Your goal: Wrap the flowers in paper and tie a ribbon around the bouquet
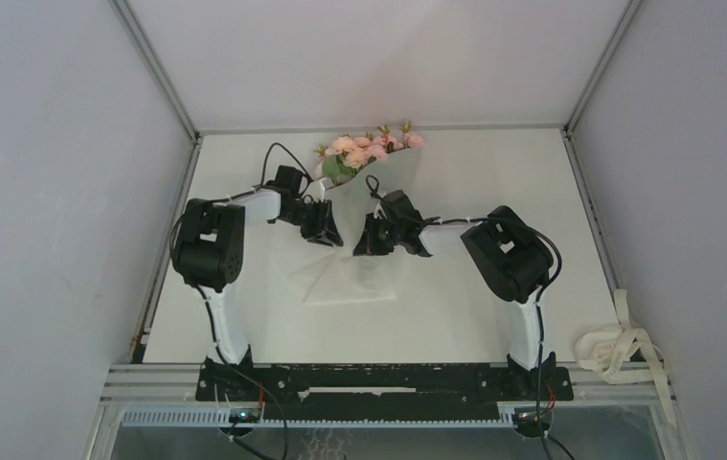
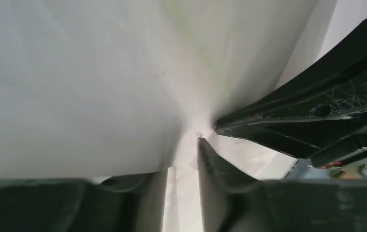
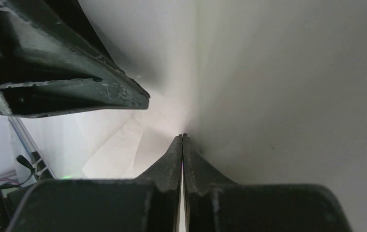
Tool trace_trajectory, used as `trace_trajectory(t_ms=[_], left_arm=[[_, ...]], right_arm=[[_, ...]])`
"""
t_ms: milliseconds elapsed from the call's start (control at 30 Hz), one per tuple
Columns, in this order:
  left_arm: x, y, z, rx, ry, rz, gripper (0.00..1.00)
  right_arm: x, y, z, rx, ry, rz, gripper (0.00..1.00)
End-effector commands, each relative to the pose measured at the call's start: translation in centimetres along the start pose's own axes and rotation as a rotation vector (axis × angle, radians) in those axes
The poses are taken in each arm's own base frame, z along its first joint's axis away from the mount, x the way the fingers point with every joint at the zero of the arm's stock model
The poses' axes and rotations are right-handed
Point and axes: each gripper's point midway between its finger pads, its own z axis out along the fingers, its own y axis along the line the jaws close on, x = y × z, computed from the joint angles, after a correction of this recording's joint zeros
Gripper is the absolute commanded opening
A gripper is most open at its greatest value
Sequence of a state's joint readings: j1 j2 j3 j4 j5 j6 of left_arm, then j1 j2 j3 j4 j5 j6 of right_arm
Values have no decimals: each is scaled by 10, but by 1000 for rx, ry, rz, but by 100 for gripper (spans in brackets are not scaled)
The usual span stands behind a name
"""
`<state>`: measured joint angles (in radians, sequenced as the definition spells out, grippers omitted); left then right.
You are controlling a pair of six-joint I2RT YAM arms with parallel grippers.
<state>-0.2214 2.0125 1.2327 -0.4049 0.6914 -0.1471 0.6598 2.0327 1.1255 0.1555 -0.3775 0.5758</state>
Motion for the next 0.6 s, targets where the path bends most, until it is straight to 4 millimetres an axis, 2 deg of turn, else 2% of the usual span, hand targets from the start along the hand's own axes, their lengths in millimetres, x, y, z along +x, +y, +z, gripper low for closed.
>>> trace_trajectory(t_ms=[0, 67, 133, 233, 300, 433, 500, 567], left_arm=[[-26, -11, -37, -70, -49, 106, 47], [-31, -12, -61, -89, -85, 90, 63], [-35, 4, -88, -148, -150, 21, 75], [-33, 43, -116, -263, -249, -135, 85], [-20, 76, -131, -313, -297, -281, 88], [3, 106, -130, -341, -308, -444, 93], [11, 114, -123, -357, -298, -476, 99], [12, 115, -114, -325, -284, -498, 100]], right_arm=[[6, -7, 7, 34, 22, 85, 7], [12, -8, 7, 50, 32, 89, 7], [17, -7, 8, 56, 39, 84, 7], [20, -2, 9, 55, 39, 67, 7], [20, 1, 9, 49, 36, 61, 7], [18, 5, 7, 49, 29, 47, 7], [18, 6, 6, 48, 29, 40, 7], [17, 6, 6, 46, 28, 36, 7]])
